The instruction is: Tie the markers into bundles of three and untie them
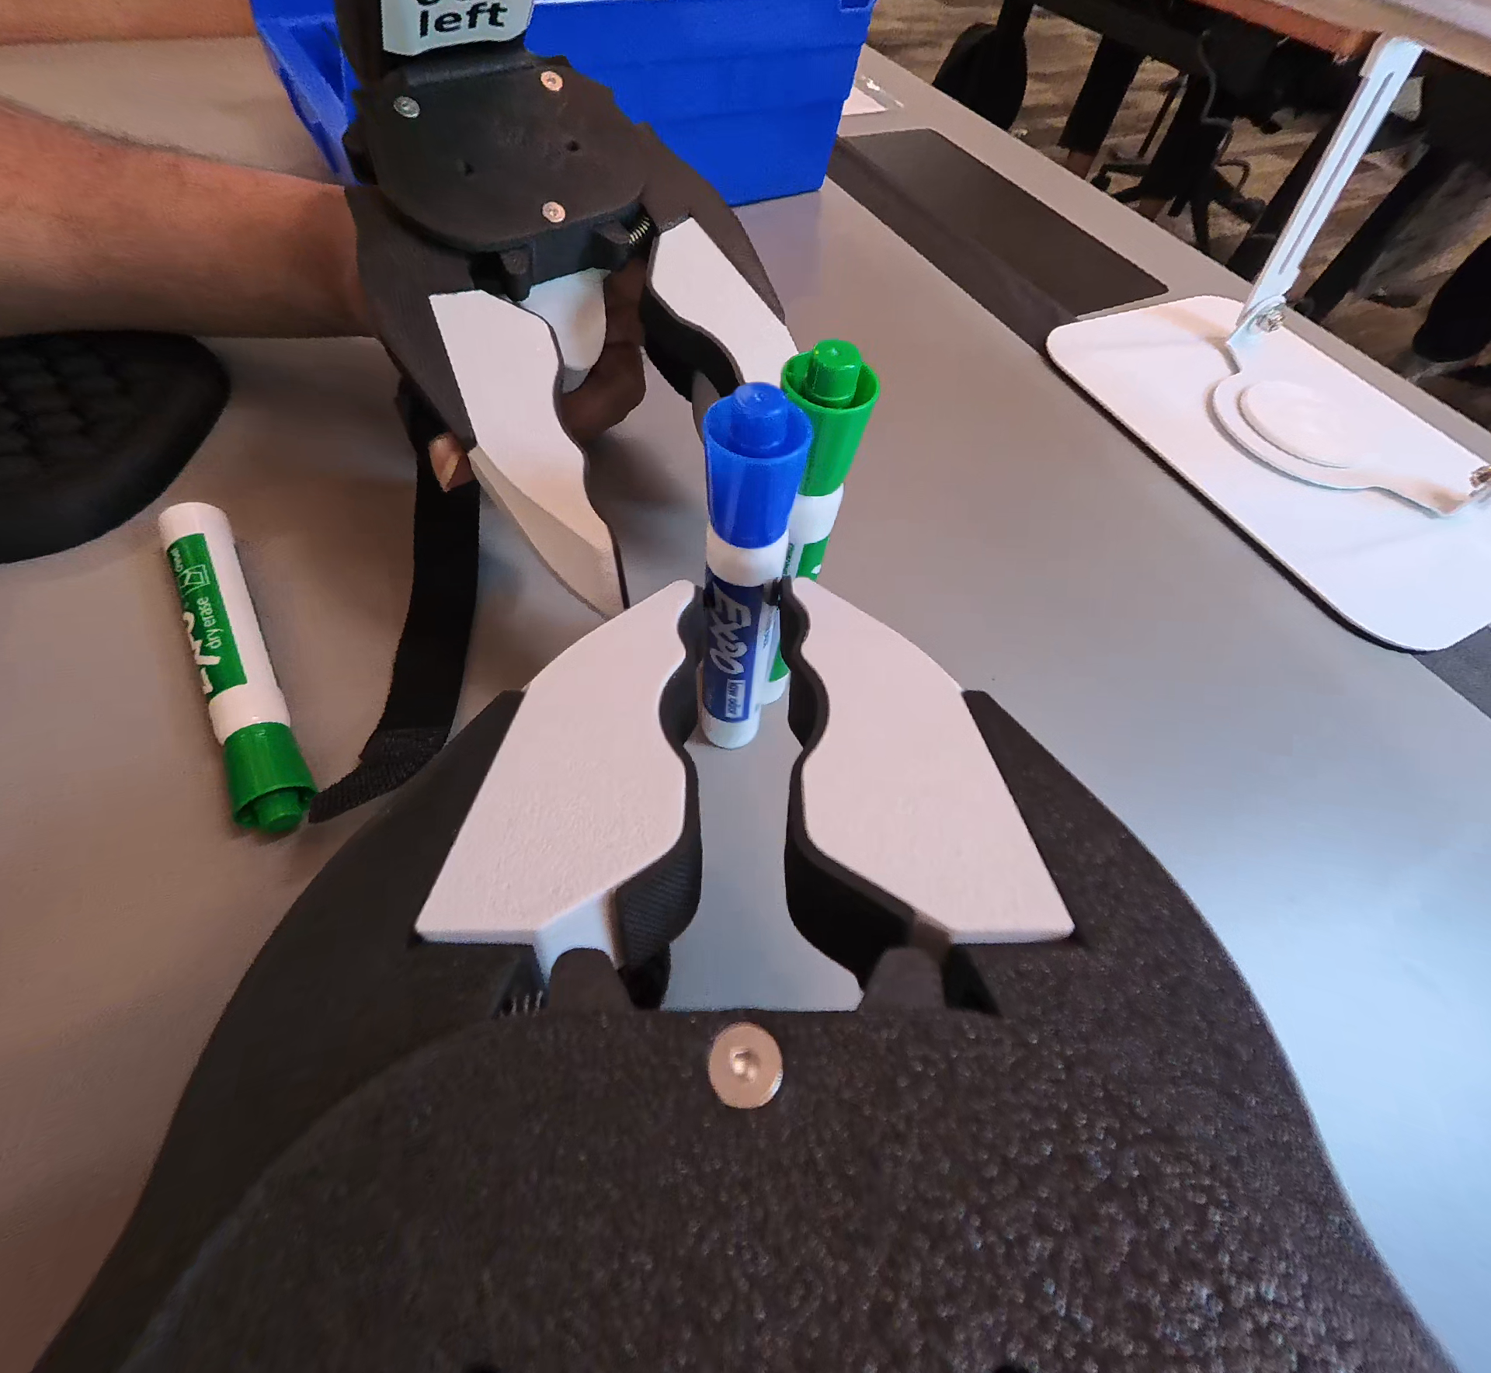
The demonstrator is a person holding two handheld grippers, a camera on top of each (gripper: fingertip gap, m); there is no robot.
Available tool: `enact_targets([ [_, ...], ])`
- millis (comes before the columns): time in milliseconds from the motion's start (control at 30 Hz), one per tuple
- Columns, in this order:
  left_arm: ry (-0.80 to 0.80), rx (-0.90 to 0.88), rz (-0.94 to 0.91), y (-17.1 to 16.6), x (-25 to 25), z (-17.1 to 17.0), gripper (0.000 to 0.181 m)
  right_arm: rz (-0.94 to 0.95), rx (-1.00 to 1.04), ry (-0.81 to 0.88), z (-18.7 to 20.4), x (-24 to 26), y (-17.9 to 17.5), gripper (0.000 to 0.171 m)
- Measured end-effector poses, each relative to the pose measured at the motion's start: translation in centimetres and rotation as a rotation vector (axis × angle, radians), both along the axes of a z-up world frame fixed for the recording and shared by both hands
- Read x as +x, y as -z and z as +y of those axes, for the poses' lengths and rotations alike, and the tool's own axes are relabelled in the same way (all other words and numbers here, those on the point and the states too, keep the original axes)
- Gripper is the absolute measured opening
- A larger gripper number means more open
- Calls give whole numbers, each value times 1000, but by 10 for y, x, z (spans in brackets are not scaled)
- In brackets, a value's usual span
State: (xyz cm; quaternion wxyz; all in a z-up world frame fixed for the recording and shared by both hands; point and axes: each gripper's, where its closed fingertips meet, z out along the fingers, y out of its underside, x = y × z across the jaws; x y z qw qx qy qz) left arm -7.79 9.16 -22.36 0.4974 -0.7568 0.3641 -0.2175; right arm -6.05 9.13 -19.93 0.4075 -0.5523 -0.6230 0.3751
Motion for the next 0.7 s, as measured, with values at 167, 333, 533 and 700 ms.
enact_targets([
  [167,10,-5,18,2,5,-2,68,24,-8,12,0,-3,-2,17],
  [333,12,-11,19,3,6,-2,68,29,-24,14,0,-3,-1,17],
  [533,12,-19,19,5,5,-2,68,37,-35,19,1,-2,0,18],
  [700,11,-18,18,5,5,-1,68,38,-33,18,1,-1,-1,19],
])
